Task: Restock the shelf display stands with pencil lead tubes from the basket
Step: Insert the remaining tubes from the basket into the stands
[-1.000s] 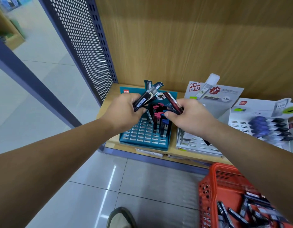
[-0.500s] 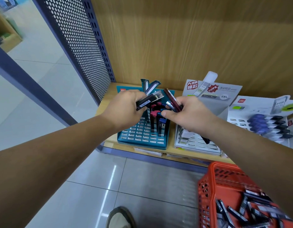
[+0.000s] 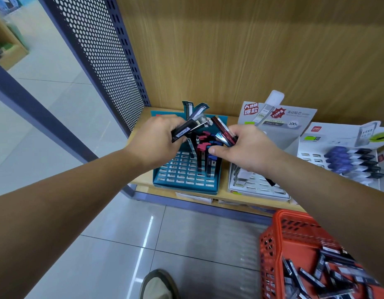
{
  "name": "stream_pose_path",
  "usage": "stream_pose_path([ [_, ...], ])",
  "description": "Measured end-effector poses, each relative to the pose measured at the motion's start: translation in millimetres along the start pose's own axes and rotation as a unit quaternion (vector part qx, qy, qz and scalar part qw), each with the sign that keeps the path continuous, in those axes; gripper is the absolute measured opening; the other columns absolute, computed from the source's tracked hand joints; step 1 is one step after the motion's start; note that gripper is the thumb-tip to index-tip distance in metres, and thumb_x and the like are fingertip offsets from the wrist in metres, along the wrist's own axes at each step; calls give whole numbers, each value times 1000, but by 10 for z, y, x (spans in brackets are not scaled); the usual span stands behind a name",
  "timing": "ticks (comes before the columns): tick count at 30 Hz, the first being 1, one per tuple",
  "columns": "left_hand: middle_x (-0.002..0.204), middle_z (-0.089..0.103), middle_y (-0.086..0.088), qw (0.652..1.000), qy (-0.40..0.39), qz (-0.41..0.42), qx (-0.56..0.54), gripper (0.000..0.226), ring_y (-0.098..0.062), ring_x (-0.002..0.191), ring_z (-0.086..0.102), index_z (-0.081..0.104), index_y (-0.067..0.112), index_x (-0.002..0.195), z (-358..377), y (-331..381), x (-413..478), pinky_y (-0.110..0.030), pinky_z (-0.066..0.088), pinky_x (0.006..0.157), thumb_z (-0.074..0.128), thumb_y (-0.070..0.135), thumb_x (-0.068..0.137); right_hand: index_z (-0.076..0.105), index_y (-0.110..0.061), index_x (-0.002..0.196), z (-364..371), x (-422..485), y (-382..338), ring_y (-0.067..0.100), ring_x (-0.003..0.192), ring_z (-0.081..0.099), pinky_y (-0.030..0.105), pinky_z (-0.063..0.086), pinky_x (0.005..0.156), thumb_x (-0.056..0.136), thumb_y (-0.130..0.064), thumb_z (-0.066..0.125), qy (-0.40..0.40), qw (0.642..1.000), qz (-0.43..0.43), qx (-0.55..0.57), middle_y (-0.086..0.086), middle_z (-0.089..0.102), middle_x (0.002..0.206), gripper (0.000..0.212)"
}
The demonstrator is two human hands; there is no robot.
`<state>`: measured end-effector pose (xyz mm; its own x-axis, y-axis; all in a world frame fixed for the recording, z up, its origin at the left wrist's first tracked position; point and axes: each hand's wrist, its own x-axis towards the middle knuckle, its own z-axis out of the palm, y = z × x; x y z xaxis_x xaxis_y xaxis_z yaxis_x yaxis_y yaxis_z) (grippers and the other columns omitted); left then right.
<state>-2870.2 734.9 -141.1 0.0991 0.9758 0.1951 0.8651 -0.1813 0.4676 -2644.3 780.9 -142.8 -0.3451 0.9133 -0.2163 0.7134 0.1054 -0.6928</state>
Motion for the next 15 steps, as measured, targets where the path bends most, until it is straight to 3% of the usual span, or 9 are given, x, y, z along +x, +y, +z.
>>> stream_pose_path([
  [3,76,55,11,1000,-4,5,13,28,-18,77,53,52,32,83,10,-32,-22,-33,40,67,72,15,93,63,-22,78,-5,0,-1,13,55,52,28,43,57,85,-48,81,-2,1000,-2,1,-8,53,57,32],
  [7,73,52,14,999,-15,26,35,26,-15,73,48,55,32,82,-8,-38,-25,-35,44,65,72,15,92,59,-22,74,-9,9,10,11,51,50,28,42,55,85,-48,81,-2,1000,1,4,-10,51,50,36],
  [15,82,60,9,997,-34,47,52,9,-14,76,55,69,18,92,61,-16,-26,-33,44,66,71,10,89,65,-19,83,-12,7,17,4,40,47,25,40,52,84,-50,81,-3,1000,4,7,-12,50,44,34],
])
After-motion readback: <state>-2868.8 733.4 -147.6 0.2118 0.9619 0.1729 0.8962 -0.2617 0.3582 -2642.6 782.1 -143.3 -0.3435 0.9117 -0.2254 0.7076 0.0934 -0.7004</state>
